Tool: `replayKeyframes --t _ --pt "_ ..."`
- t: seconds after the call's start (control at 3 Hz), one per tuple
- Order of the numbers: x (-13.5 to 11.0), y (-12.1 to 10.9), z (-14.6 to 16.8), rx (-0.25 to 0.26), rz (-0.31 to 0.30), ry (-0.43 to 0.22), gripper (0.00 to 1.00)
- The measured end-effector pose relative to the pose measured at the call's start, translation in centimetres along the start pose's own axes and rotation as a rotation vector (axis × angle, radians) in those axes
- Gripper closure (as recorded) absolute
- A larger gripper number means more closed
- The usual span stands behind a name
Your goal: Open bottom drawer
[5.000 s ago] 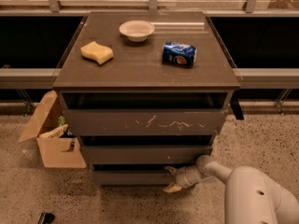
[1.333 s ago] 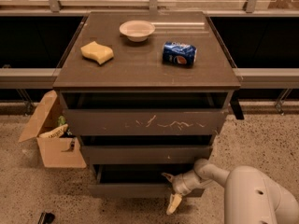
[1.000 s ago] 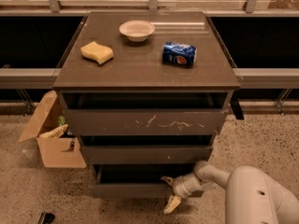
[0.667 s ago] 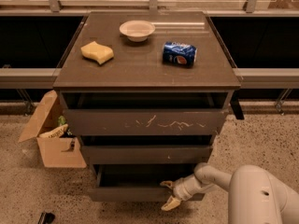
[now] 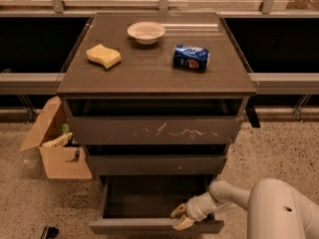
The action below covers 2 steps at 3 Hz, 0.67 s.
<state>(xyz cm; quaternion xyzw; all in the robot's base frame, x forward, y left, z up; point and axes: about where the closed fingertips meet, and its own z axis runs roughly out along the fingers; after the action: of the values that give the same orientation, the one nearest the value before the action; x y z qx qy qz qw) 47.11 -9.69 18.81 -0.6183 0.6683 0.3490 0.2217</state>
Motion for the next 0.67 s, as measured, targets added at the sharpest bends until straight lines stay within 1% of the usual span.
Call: replayKeyframes --t 0.33,0.67 --pt "0.01 0.85 0.59 -0.019 0.019 -0.021 0.98" --pt "0.01 0.85 0.59 -0.019 0.019 -0.021 0.73"
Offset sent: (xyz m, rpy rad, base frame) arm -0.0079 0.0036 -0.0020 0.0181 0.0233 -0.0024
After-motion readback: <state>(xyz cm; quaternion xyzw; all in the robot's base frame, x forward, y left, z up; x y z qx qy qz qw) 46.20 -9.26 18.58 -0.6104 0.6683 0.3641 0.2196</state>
